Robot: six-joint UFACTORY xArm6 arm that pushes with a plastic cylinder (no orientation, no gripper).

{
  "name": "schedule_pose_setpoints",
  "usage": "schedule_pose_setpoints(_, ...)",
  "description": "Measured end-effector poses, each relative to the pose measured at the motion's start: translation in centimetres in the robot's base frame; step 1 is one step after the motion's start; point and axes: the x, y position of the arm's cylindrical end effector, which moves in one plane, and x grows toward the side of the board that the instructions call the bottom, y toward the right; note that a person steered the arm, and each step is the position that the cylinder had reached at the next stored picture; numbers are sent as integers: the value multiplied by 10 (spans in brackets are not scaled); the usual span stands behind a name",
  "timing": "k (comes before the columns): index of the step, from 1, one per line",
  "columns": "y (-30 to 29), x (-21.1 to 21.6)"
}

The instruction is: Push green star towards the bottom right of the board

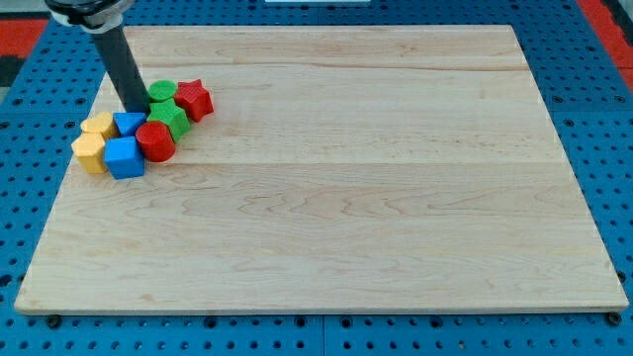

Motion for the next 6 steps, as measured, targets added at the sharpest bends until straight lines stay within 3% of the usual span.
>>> schedule_pose_setpoints(2,49,17)
schedule_pose_setpoints(4,85,60)
schedule_pose_setpoints(6,181,79)
